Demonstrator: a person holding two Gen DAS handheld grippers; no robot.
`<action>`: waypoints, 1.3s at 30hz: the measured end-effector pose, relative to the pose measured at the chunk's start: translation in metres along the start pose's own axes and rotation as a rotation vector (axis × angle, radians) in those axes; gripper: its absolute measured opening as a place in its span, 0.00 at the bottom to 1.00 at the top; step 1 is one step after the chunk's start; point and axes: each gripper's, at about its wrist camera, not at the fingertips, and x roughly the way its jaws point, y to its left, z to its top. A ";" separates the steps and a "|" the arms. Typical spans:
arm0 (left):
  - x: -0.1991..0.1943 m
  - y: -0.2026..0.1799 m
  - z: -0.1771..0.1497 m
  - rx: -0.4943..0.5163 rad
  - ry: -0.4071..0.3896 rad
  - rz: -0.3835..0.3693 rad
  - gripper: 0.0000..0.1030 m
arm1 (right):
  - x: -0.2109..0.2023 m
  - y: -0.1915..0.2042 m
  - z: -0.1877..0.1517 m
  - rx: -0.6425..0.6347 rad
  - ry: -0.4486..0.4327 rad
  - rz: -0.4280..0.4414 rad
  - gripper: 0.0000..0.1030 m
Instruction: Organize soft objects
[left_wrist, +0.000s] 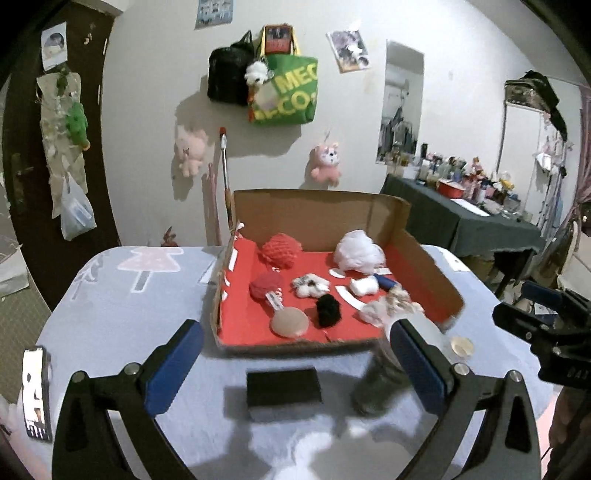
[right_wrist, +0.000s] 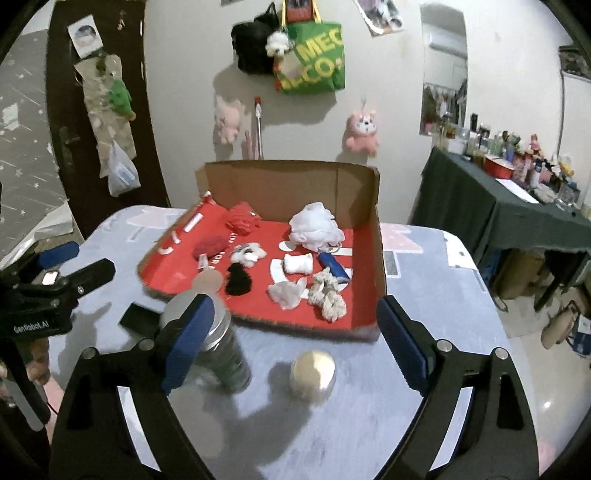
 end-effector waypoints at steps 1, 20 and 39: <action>-0.004 -0.002 -0.004 0.004 -0.004 -0.001 1.00 | -0.006 0.002 -0.006 0.002 -0.011 0.002 0.91; 0.037 -0.028 -0.108 0.015 0.174 -0.012 1.00 | 0.022 0.006 -0.120 0.055 0.102 -0.049 0.93; 0.079 -0.018 -0.132 0.006 0.284 0.067 1.00 | 0.070 -0.008 -0.144 0.069 0.205 -0.090 0.93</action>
